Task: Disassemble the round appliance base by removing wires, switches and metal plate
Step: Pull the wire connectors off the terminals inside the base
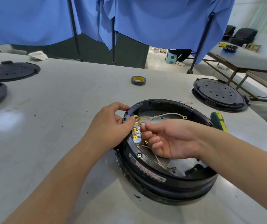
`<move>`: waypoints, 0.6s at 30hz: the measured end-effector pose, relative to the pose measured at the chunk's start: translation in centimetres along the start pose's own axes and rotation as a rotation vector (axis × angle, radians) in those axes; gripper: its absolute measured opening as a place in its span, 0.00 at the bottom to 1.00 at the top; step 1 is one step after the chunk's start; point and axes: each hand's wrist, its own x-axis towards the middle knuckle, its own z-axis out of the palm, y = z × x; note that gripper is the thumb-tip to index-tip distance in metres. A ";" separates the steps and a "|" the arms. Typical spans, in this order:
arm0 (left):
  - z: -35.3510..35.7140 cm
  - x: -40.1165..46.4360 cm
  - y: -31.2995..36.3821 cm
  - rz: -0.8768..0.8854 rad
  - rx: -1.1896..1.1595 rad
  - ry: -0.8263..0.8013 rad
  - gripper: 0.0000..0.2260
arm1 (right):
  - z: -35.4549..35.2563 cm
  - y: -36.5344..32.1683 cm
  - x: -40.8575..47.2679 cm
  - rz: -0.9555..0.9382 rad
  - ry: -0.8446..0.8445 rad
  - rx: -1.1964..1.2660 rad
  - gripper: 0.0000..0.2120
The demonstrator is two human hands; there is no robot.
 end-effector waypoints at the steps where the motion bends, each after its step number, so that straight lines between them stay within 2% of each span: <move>1: 0.0 0.0 0.0 0.000 0.000 0.000 0.08 | 0.0 0.0 0.1 -0.002 0.004 0.003 0.12; 9: -0.1 -0.1 0.3 -0.005 0.000 -0.018 0.07 | -0.2 0.0 0.3 -0.002 0.010 0.057 0.13; 13: -0.4 -0.1 0.3 -0.017 -0.003 -0.027 0.06 | -2.7 -1.3 -0.7 -0.146 0.213 0.235 0.14; 18: 0.0 -0.1 0.6 -0.019 -0.010 -0.042 0.06 | -1.8 0.0 -1.1 -0.122 0.049 -0.007 0.11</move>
